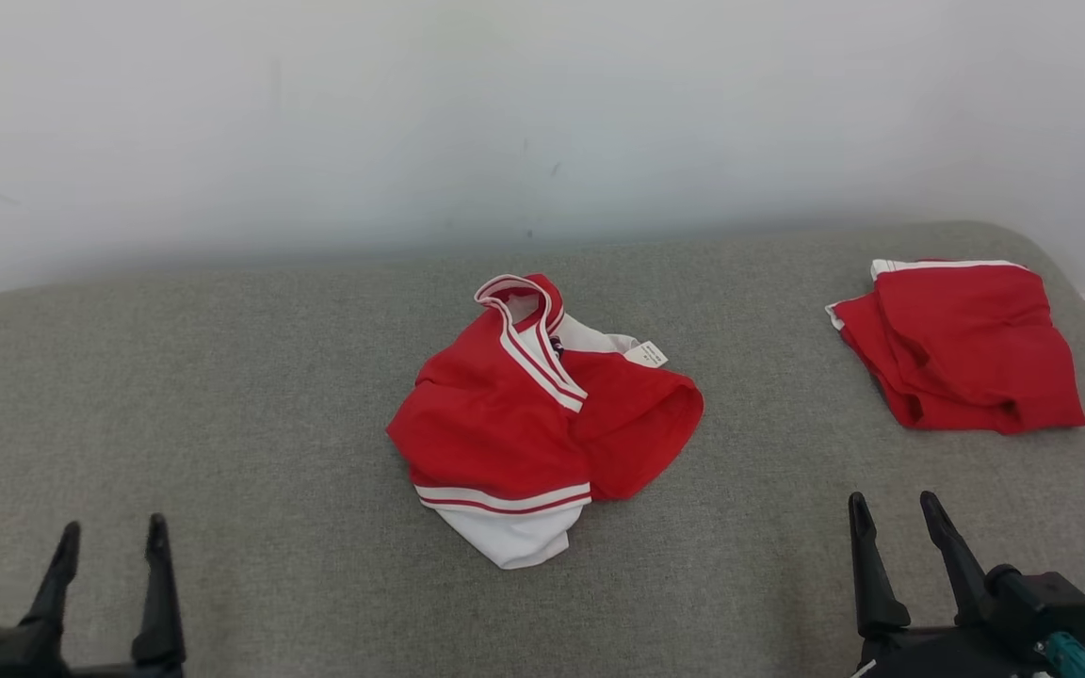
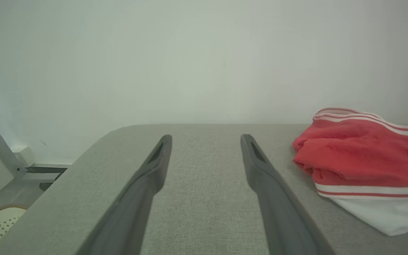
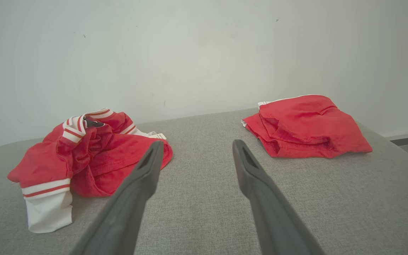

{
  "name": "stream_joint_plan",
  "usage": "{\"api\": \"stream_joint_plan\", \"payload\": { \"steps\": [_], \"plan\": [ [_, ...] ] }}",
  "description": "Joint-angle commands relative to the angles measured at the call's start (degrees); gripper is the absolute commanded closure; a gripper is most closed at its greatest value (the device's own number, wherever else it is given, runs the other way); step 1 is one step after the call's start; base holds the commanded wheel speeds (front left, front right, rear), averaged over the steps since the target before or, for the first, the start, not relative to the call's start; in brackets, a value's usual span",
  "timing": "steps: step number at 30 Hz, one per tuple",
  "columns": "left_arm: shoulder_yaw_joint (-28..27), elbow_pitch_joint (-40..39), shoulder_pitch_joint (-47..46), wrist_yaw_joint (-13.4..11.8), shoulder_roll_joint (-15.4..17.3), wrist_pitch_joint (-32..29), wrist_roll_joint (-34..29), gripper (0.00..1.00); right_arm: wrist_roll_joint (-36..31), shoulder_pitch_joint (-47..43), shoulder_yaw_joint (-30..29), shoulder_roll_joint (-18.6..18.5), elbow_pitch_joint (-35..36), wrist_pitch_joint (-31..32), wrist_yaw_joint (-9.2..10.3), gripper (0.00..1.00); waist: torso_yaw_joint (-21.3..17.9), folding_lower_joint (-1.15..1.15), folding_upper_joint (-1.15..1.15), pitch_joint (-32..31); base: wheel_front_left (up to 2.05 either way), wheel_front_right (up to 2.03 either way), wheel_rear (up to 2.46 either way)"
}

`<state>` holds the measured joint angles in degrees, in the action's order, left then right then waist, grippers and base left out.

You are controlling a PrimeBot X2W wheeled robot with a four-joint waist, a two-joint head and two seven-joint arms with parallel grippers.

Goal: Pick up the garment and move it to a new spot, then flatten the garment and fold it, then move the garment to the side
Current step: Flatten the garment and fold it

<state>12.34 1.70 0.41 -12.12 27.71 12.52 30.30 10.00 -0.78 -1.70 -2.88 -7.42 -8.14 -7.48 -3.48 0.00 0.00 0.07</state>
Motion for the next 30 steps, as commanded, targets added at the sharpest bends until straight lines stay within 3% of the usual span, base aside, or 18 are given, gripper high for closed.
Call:
{"api": "stream_joint_plan", "payload": {
  "steps": [1,6,16,26,30],
  "plan": [
    [1.1,0.15,-2.25,0.67,-0.75,-0.36,-0.8,0.0,0.16,0.95,0.26,-0.01,0.04,-0.07,-0.04,0.0,-0.52,0.0,0.0,0.59,0.0,0.0,0.0],
    [5.31,1.14,-8.13,2.64,-2.45,-1.9,-2.38,0.0,0.75,2.17,1.35,-0.02,-0.3,-0.56,-0.04,0.0,-2.41,0.0,0.0,2.44,0.0,0.0,0.0],
    [14.93,10.08,-22.83,8.67,-9.06,-5.07,-5.78,0.0,1.72,4.6,0.96,0.01,-3.03,-2.7,-0.04,0.0,-8.96,0.0,0.0,6.67,0.0,0.0,0.0],
    [19.7,24.39,-31.24,11.0,-13.39,-7.26,-7.89,0.0,2.8,6.5,1.79,-0.01,-5.36,-4.49,-0.04,0.0,-12.99,0.0,0.0,8.39,0.0,0.0,0.0],
    [20.66,30.31,-32.94,10.59,-14.31,-7.31,-8.76,0.0,3.04,6.96,2.34,0.01,-6.2,-4.92,-0.04,0.0,-14.0,0.0,0.0,8.35,0.0,0.0,0.0]
  ]
}}
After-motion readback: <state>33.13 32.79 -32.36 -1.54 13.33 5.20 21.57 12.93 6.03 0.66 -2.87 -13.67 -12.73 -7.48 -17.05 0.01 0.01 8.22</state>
